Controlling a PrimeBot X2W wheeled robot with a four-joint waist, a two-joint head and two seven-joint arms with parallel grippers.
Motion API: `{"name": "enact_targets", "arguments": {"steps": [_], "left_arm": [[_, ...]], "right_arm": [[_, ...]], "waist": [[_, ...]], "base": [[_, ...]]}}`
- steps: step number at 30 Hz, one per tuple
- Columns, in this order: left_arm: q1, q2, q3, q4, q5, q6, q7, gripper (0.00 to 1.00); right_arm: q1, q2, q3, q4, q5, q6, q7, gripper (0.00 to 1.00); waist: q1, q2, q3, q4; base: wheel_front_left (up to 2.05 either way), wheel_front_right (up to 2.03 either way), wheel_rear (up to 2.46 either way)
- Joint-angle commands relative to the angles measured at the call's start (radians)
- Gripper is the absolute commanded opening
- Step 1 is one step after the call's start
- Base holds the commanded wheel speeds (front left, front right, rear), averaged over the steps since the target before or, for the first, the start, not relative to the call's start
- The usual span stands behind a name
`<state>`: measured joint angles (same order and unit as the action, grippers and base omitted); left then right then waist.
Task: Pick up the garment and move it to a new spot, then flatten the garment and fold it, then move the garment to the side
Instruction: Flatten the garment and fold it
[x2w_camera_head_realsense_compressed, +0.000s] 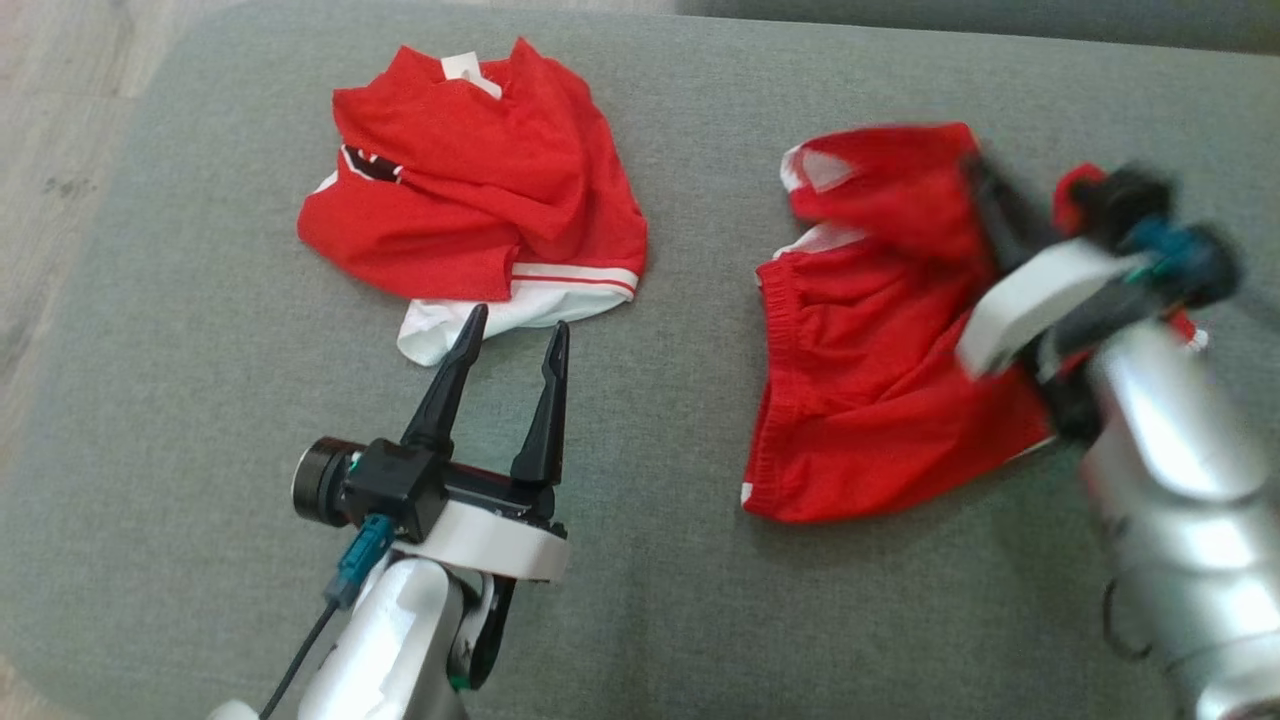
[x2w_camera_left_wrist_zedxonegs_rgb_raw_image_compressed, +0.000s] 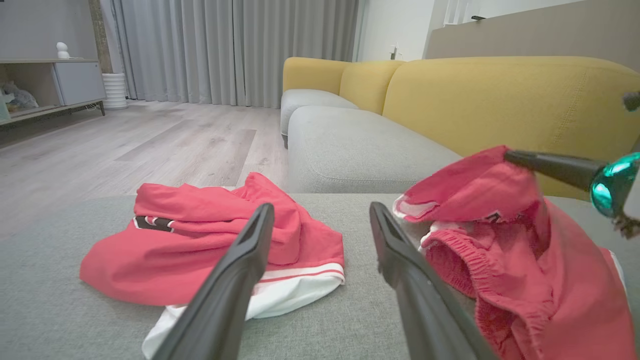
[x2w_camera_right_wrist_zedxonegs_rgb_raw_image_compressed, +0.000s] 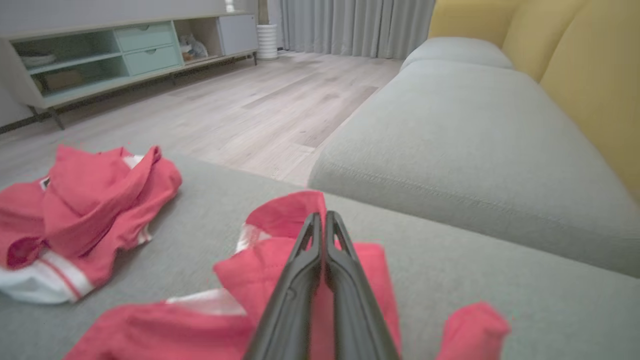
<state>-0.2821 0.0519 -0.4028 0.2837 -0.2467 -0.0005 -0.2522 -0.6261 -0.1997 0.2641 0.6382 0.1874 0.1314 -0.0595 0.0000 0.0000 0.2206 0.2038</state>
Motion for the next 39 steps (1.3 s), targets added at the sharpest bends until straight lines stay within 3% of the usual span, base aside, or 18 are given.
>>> {"name": "enact_targets", "arguments": {"steps": [1,10,17,18,19,23,28,33,39], "left_arm": [[-0.038,0.003,0.029,-0.028,0.004,-0.002,-0.010,1.00],[-0.045,0.000,0.016,-0.036,-0.008,-0.006,-0.010,1.00],[-0.068,-0.001,-0.006,-0.040,-0.020,-0.010,-0.010,1.00],[-0.070,-0.001,-0.010,-0.042,-0.024,-0.008,-0.010,1.00],[-0.073,-0.001,-0.014,-0.043,-0.029,-0.007,-0.010,1.00],[-0.081,-0.001,-0.027,-0.048,-0.046,0.005,-0.010,1.00],[-0.080,-0.001,-0.023,-0.052,-0.052,0.016,-0.010,1.00],[-0.072,-0.002,-0.009,-0.053,-0.045,0.018,-0.010,1.00],[-0.045,-0.001,0.018,-0.051,-0.033,0.015,-0.010,1.00]], "right_arm": [[-0.039,-0.007,0.002,-0.031,0.011,-0.001,0.006,0.00],[-0.196,-0.101,-0.168,0.046,0.075,-0.001,0.086,0.00],[-0.359,-0.170,-0.382,0.221,0.003,-0.001,0.091,0.00],[-0.380,-0.186,-0.417,0.248,-0.036,-0.001,0.079,0.16],[-0.399,-0.199,-0.460,0.279,-0.069,-0.001,0.072,1.00],[-0.446,-0.229,-0.608,0.373,-0.219,-0.001,0.035,1.00],[-0.444,-0.173,-0.696,0.405,-0.339,-0.001,-0.023,1.00],[-0.405,-0.085,-0.658,0.402,-0.359,-0.001,-0.142,1.00],[-0.259,0.015,-0.525,0.303,-0.280,-0.001,-0.199,1.00]], "waist": [[0.0000,0.0000,-0.001,0.003],[0.0000,0.0000,0.036,0.051],[0.0000,0.0000,0.083,0.108],[0.0000,0.0000,0.089,0.114],[0.0000,0.0000,0.094,0.121],[0.0000,0.0000,0.100,0.133],[0.0000,0.0000,0.081,0.106],[0.0000,0.0000,0.032,0.046],[0.0000,0.0000,-0.038,-0.042]], "base": [[0.00,0.00,0.00],[0.00,0.00,0.00],[0.00,0.00,0.00],[0.00,0.00,0.00],[0.00,0.00,0.00],[0.00,0.00,0.00],[0.00,0.00,0.00],[0.00,0.00,0.00],[0.00,0.00,0.00]]}}
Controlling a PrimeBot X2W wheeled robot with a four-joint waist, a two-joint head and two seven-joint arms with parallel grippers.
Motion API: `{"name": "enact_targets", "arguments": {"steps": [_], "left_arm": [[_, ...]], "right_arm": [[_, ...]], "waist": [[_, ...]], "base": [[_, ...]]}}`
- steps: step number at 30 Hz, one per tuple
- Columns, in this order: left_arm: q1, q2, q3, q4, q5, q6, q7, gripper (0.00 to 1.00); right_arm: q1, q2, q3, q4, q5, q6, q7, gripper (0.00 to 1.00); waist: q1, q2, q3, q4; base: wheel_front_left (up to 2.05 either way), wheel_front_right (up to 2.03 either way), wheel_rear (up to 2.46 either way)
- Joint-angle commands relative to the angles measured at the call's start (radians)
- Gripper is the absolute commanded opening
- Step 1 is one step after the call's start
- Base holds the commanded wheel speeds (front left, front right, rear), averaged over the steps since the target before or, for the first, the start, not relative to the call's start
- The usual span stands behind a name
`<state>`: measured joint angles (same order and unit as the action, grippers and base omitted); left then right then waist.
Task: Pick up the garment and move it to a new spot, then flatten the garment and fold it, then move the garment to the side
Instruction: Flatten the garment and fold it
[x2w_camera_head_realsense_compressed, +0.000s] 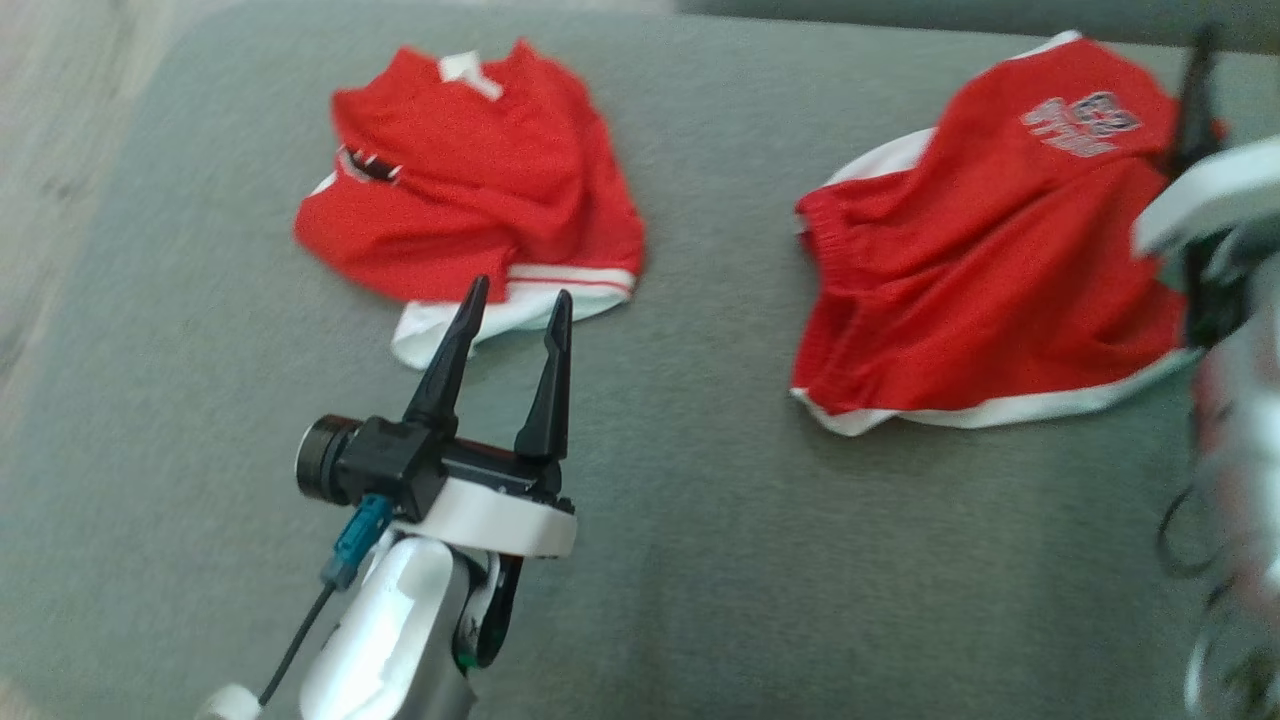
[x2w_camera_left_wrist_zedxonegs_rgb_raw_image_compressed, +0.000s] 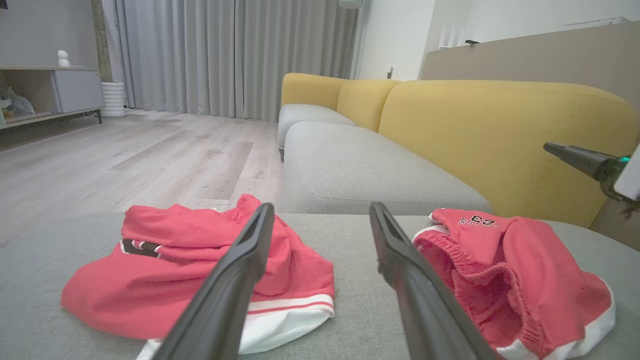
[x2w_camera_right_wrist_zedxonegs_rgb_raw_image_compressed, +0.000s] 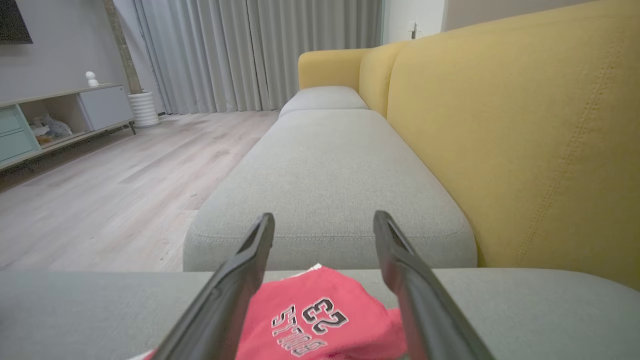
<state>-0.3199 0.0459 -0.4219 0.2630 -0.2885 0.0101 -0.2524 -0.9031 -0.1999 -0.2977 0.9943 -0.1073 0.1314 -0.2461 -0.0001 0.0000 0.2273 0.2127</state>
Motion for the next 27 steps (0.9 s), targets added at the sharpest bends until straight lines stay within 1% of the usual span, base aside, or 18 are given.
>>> {"name": "enact_targets", "arguments": {"steps": [1,2,3,5,6,7,10,13,16,19,23,27], "left_arm": [[-0.002,0.006,0.042,-0.029,0.012,0.003,-0.009,1.00],[-0.002,0.006,0.042,-0.029,0.012,0.003,-0.009,1.00],[0.003,0.006,0.045,-0.027,0.015,0.001,-0.009,1.00],[0.014,0.008,0.054,-0.026,0.016,-0.003,-0.009,1.00],[0.024,0.010,0.060,-0.024,0.018,-0.008,-0.009,1.00],[0.029,0.011,0.062,-0.022,0.019,-0.012,-0.009,1.00],[0.045,0.011,0.064,-0.014,0.018,-0.021,-0.009,1.00],[0.060,0.011,0.067,-0.005,0.018,-0.028,-0.009,1.00],[0.072,0.011,0.065,0.007,0.018,-0.040,-0.009,1.00],[0.080,0.012,0.062,0.023,0.018,-0.053,-0.009,1.00],[0.079,0.013,0.057,0.042,0.022,-0.067,-0.009,1.00],[0.066,0.026,0.030,0.076,0.029,-0.092,-0.002,1.00]], "right_arm": [[0.057,0.030,0.063,-0.086,0.033,-0.001,-0.014,1.00],[0.057,0.030,0.063,-0.086,0.033,-0.001,-0.014,1.00],[0.098,0.042,0.087,-0.129,0.052,-0.001,-0.015,1.00],[0.192,0.067,0.125,-0.231,0.095,-0.001,-0.015,1.00],[0.298,0.086,0.158,-0.331,0.126,-0.001,-0.015,1.00],[0.351,0.094,0.168,-0.377,0.138,-0.001,-0.015,1.00],[0.503,0.120,0.173,-0.504,0.169,-0.001,-0.015,1.00],[0.636,0.138,0.164,-0.602,0.167,-0.001,-0.015,1.00],[0.730,0.148,0.162,-0.666,0.190,-0.001,-0.016,1.00],[0.783,0.149,0.179,-0.705,0.231,-0.001,-0.016,1.00],[0.801,0.149,0.183,-0.730,0.255,-0.001,-0.016,1.00],[0.790,0.149,0.181,-0.750,0.264,-0.001,-0.016,1.00]], "waist": [[0.0001,0.0000,-0.058,-0.067],[0.0001,0.0000,-0.058,-0.067],[0.0001,0.0000,-0.067,-0.080],[0.0001,0.0000,-0.085,-0.110],[0.0001,0.0000,-0.099,-0.137],[0.0001,0.0000,-0.105,-0.149],[0.0001,0.0000,-0.123,-0.181],[0.0001,0.0000,-0.133,-0.209],[0.0001,0.0000,-0.139,-0.232],[0.0001,0.0000,-0.140,-0.247],[0.0001,0.0000,-0.133,-0.261],[0.0001,0.0000,-0.121,-0.271]], "base": [[0.00,0.00,0.00],[0.00,0.00,0.00],[0.00,0.00,0.00],[0.00,0.00,0.00],[0.00,0.00,0.00],[0.00,0.00,0.00],[0.00,0.00,0.00],[0.00,0.00,0.00],[0.00,0.00,0.00],[0.00,0.00,0.00],[0.00,0.00,0.00],[0.00,0.00,0.00]]}}
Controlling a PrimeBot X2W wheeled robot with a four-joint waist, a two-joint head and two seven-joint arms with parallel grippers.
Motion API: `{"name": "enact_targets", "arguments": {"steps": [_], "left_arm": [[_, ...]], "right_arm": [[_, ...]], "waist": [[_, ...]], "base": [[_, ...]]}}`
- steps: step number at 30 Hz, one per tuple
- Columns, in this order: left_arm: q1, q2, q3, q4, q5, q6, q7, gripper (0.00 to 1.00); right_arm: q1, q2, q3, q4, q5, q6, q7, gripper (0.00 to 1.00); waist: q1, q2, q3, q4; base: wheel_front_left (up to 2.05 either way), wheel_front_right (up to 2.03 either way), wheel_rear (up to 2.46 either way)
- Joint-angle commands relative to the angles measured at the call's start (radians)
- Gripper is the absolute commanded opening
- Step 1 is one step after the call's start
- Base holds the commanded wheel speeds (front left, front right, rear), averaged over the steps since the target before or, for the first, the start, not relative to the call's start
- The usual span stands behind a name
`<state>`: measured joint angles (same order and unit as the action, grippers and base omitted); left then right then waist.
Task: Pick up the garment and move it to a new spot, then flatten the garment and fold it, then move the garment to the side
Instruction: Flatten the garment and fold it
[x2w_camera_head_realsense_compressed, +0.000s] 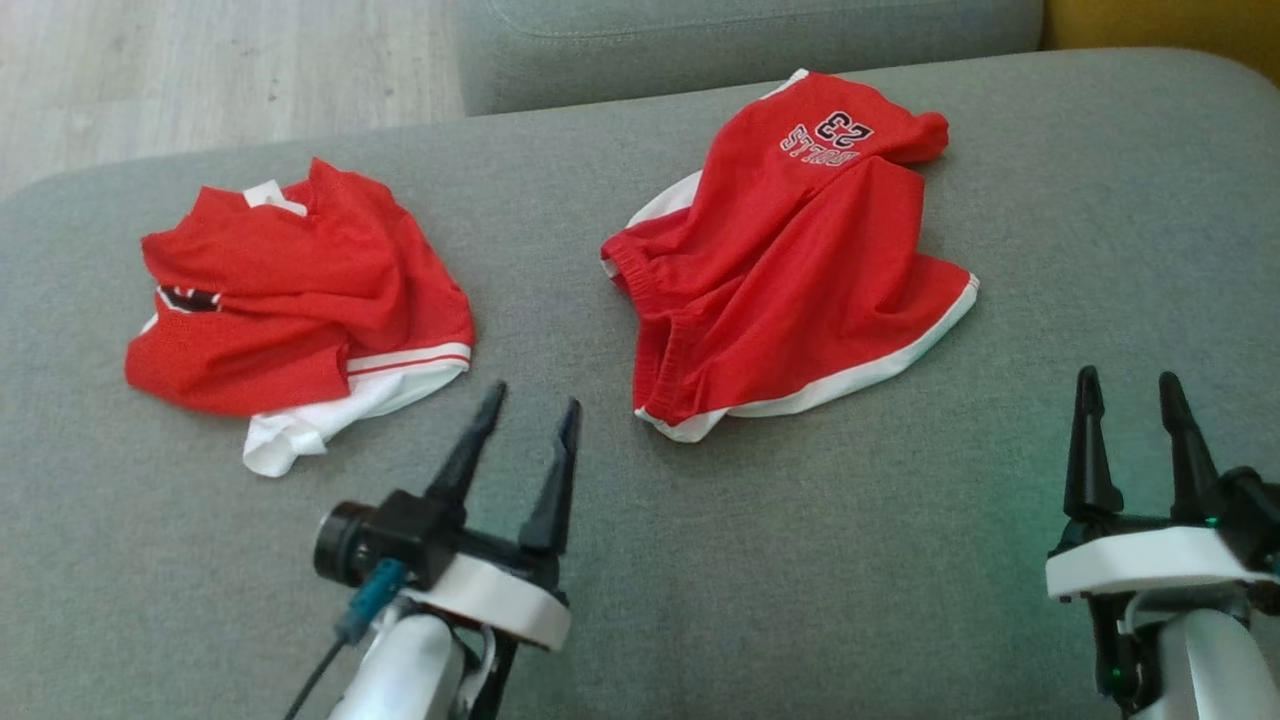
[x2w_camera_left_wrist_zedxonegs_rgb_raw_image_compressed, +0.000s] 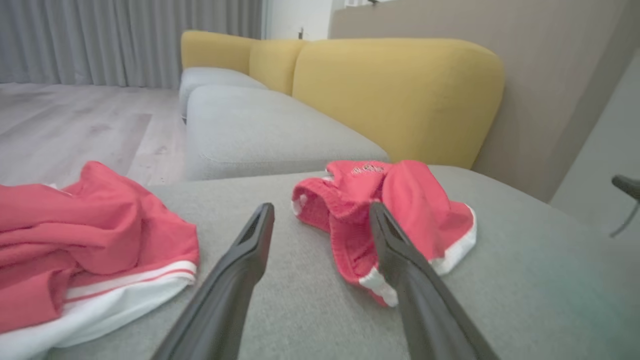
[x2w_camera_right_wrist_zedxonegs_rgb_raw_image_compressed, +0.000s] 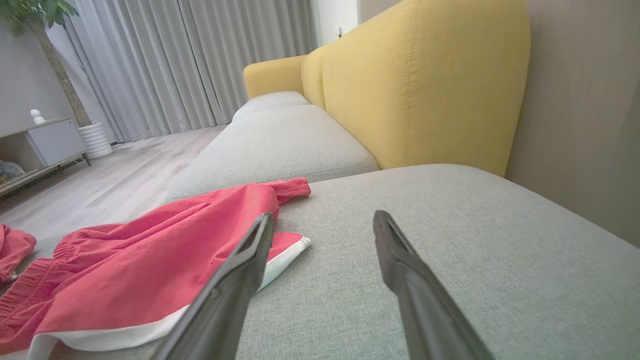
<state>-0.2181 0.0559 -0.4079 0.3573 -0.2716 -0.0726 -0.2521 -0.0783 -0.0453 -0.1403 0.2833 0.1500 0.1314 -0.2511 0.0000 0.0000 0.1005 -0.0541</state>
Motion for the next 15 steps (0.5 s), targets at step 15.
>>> {"name": "enact_targets", "arguments": {"steps": [15], "left_arm": [[-0.208,0.120,-0.225,0.095,0.007,-0.058,0.147,1.00]], "right_arm": [[-0.070,-0.005,0.057,-0.060,0.044,-0.001,-0.011,1.00]], "waist": [[0.0000,0.0000,0.100,-0.045]], "base": [[0.00,0.00,0.00]]}}
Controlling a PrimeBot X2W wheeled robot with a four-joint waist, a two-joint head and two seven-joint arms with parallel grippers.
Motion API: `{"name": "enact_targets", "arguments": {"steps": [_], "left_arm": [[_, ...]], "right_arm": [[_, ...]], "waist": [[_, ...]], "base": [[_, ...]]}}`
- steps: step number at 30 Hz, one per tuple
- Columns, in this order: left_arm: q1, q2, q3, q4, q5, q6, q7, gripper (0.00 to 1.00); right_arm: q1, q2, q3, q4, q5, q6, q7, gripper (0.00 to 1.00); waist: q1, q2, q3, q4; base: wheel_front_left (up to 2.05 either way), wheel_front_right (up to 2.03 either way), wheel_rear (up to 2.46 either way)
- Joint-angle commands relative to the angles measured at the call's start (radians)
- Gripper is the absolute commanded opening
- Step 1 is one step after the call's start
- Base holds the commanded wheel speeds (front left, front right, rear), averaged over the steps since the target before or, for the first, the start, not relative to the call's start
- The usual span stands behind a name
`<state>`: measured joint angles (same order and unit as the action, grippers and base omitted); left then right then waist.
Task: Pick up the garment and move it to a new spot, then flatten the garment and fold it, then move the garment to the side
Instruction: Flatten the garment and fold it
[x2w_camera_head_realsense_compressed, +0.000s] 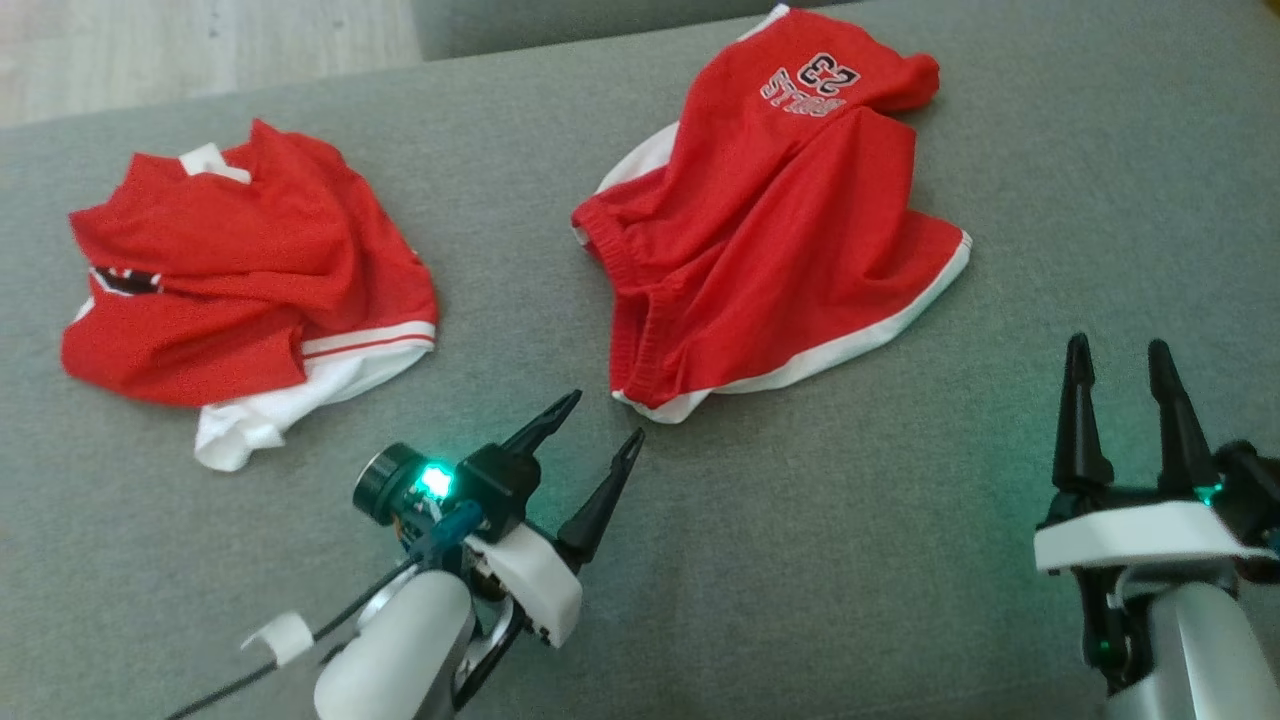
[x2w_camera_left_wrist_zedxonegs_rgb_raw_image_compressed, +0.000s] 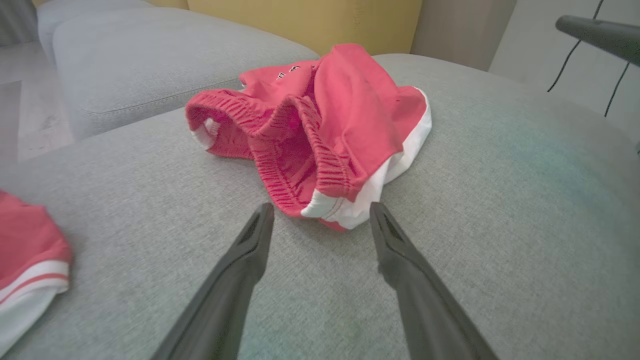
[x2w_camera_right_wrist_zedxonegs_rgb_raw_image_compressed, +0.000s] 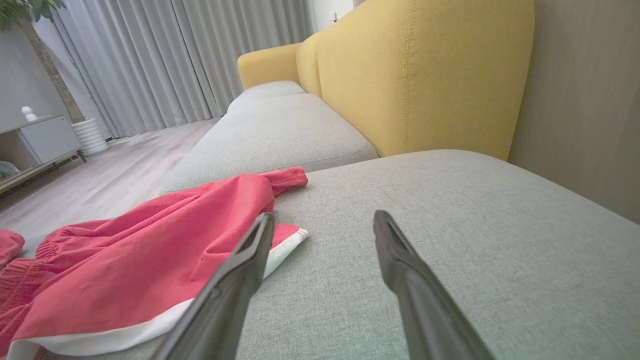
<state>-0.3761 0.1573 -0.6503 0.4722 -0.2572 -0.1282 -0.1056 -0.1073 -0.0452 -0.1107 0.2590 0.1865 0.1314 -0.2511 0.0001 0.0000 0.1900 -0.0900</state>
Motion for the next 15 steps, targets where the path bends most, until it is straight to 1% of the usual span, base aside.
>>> {"name": "enact_targets", "arguments": {"steps": [1,7,15], "left_arm": [[-0.063,0.022,0.006,-0.013,-0.012,-0.002,0.002,1.00],[-0.119,0.034,-0.037,0.033,-0.027,-0.002,0.003,1.00],[-0.176,0.033,-0.084,0.100,-0.057,-0.002,-0.021,1.00]], "right_arm": [[-0.044,-0.005,0.031,-0.036,0.009,-0.001,-0.011,1.00],[-0.058,-0.005,0.042,-0.035,0.017,-0.001,-0.011,1.00],[-0.066,-0.005,0.051,-0.029,0.031,-0.001,-0.011,1.00]], "waist": [[-0.0001,0.0000,0.016,-0.014],[-0.0001,0.0000,0.034,-0.033],[-0.0001,0.0000,0.043,-0.060]], "base": [[0.00,0.00,0.00],[0.00,0.00,0.00],[0.00,0.00,0.00]]}}
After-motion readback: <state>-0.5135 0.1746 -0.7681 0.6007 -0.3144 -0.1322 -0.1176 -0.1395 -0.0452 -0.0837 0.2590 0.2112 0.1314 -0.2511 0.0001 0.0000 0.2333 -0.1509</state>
